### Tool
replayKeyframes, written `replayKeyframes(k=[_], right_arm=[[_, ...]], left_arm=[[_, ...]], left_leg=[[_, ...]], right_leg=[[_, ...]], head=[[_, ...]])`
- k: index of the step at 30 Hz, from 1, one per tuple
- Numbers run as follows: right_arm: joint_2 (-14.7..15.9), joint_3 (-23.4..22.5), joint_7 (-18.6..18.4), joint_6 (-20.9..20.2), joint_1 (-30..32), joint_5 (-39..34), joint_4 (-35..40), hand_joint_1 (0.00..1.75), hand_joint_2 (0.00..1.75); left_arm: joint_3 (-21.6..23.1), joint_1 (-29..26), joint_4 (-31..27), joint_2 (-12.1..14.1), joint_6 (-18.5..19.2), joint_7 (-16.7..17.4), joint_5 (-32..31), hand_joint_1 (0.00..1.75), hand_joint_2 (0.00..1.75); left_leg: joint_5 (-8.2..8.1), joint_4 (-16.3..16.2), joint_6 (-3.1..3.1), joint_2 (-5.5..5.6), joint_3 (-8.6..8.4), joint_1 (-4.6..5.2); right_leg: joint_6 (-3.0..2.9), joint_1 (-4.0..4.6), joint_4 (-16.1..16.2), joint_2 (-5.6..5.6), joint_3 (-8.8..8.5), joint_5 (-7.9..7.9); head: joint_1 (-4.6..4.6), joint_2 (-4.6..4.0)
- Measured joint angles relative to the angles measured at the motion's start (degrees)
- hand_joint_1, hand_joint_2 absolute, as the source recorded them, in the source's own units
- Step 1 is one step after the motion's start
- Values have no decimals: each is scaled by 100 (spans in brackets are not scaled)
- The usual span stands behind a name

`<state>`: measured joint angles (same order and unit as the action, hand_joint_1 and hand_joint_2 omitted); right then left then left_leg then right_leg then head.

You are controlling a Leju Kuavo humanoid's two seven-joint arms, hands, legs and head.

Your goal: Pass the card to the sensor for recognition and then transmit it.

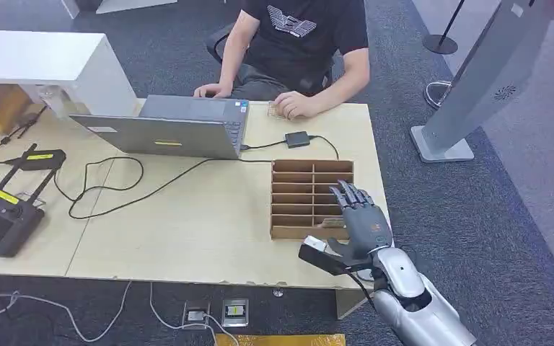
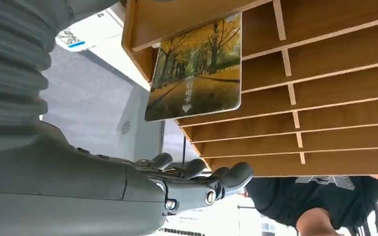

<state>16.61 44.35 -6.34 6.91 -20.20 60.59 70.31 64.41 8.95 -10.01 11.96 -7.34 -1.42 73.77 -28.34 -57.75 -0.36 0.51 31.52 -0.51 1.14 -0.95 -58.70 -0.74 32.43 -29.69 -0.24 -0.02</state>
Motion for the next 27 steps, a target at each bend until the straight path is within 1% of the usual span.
replayKeyframes(k=[2, 3, 4, 5, 17, 27], right_arm=[[-7, 0, 0, -26, -4, 0, -33, 0, 175], [-13, 0, 0, -28, -7, 0, -48, 106, 175], [-15, 0, -2, -28, -10, 0, -63, 157, 175], [-15, 0, -2, -31, -10, 0, -76, 175, 175], [-31, -2, -9, -129, -20, -85, -111, 175, 175], [-31, 0, 63, -109, -29, -144, -114, 175, 175]], left_arm=[[0, 0, 0, 11, 0, -2, 4, 0, 0], [0, 0, 0, 11, -2, 0, 4, 0, 0], [0, 0, 0, 11, -2, 0, 4, 0, 0], [0, 0, 0, 11, -2, 0, 6, 0, 0], [0, 0, 0, 26, 0, 0, 4, 0, 0], [2, 0, 0, 26, 31, 0, -50, 0, 0]], left_leg=[[0, 0, 0, 0, 0, 0], [0, 0, 0, 0, 0, 0], [0, 0, 0, 0, 0, 0], [0, 0, 0, 0, 0, 0], [0, 0, 0, 0, 0, 0], [0, 0, 0, 0, 0, 0]], right_leg=[[0, 0, 0, 0, 0, 0], [0, 0, 0, 0, 0, 0], [0, 0, 0, 0, 0, 0], [0, 0, 0, 0, 0, 0], [0, 0, 0, 0, 0, 0], [0, 0, 0, 0, 0, 0]], head=[[2, 0], [2, 0], [2, 0], [2, 0], [2, 0], [2, 0]])
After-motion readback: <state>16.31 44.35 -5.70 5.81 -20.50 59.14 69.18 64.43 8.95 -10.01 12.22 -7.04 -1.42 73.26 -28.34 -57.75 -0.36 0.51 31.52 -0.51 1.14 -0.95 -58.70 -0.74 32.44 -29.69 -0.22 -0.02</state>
